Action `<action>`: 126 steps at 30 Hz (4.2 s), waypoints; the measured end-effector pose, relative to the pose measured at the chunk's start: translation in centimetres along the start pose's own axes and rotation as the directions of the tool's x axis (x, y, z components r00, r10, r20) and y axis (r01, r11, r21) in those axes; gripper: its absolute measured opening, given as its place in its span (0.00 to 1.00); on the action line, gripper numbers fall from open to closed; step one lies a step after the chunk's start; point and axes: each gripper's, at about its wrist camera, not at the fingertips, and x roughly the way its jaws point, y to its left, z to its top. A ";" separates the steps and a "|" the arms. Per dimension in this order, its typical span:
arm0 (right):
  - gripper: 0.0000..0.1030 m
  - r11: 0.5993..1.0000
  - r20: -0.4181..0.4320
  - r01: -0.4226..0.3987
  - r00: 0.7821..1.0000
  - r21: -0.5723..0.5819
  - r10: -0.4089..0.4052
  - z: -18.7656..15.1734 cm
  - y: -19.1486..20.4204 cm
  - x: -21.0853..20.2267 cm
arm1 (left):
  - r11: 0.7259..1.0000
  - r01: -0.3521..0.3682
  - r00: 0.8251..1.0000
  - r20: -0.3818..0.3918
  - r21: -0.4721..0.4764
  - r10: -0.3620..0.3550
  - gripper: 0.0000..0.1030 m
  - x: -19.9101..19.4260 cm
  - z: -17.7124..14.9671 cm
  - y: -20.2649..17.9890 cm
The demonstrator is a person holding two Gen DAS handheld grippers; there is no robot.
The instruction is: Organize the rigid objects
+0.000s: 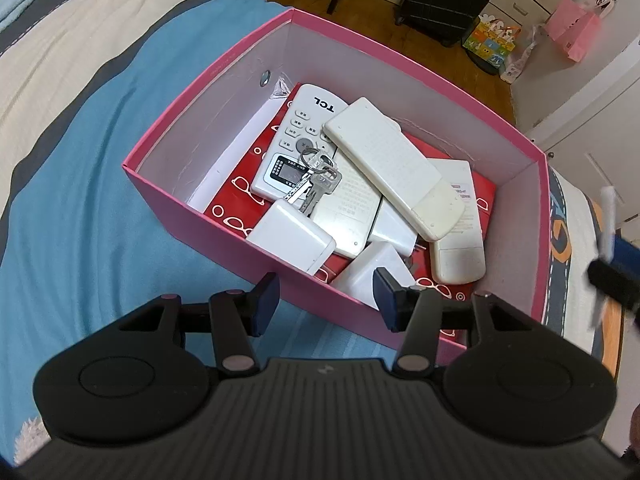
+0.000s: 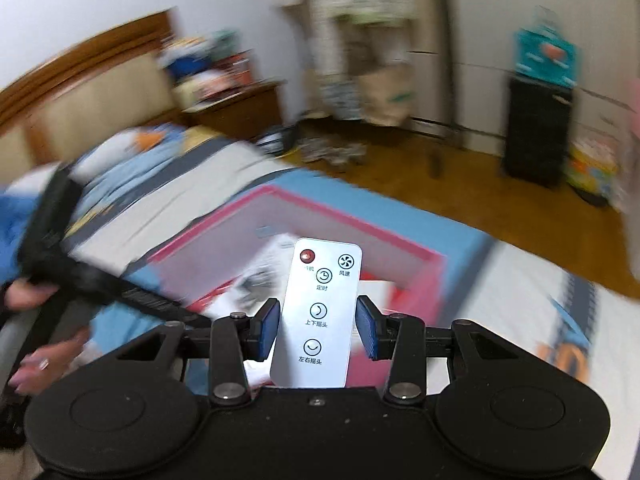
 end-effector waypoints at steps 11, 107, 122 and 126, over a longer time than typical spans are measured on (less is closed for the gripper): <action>0.45 0.976 -0.330 -0.100 0.944 -0.194 0.032 1.9 2.1 8.9 | 1.000 0.030 1.000 0.002 -0.009 -0.030 0.49 0.0 -0.1 0.5; 0.97 0.739 0.058 0.552 0.785 0.386 -0.617 -10.8 9.2 -15.1 | 0.933 -0.049 0.965 0.258 0.356 -0.048 0.90 -14.6 -13.5 -5.9; 0.98 0.736 0.022 0.542 0.799 0.407 -0.601 -10.4 8.9 -15.1 | 0.931 -0.064 0.974 0.224 0.360 -0.019 0.95 -14.0 -13.2 -5.8; 0.98 0.744 0.028 0.534 0.805 0.401 -0.593 -10.5 8.9 -14.9 | 0.929 -0.066 0.974 0.226 0.364 -0.019 0.95 -14.0 -13.3 -5.9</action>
